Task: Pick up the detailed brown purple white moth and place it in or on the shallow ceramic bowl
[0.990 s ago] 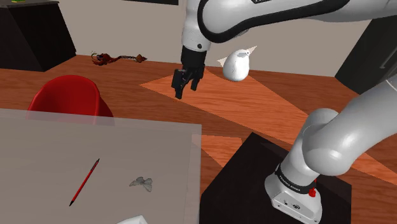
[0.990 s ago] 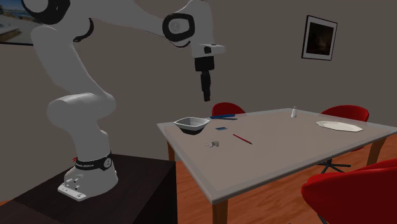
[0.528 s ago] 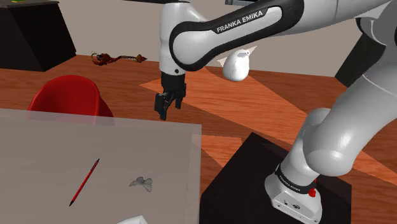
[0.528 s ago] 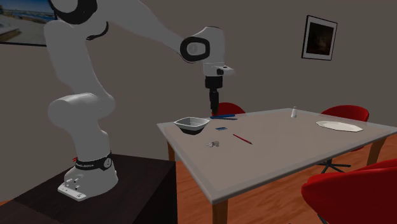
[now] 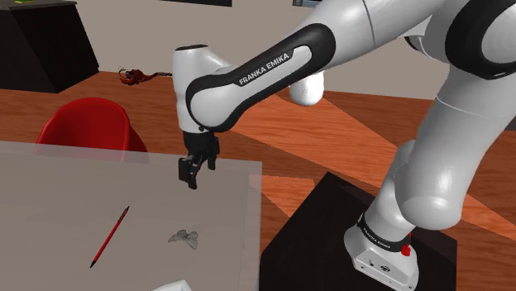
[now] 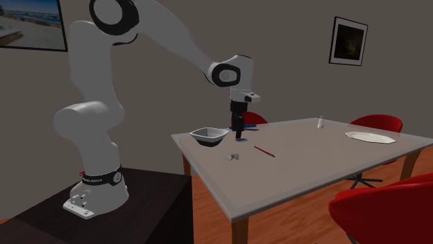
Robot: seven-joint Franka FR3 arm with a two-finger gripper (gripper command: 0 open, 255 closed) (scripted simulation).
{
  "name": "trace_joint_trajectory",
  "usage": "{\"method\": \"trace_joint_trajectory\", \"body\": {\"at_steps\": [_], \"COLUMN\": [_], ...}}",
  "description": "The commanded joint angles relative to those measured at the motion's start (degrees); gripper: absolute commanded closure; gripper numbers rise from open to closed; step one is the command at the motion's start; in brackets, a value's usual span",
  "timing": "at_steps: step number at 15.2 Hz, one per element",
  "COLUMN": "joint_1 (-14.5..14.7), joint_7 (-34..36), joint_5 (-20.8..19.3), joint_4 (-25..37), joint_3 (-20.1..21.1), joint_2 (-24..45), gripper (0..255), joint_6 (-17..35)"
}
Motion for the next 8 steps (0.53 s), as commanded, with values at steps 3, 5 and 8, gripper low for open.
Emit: {"method": "trace_joint_trajectory", "body": {"at_steps": [3,5,8], "joint_1": [2.07,3.24,5.17], "joint_7": [1.22,1.71,2.34], "joint_5": [-2.05,-3.02,-4.45], "joint_4": [5.05,7.34,11.09], "joint_3": [1.26,1.71,2.17], "joint_2": [8.55,12.45,18.3], "gripper": [0,0,0], "joint_6": [1.1,1.5,1.81]}}
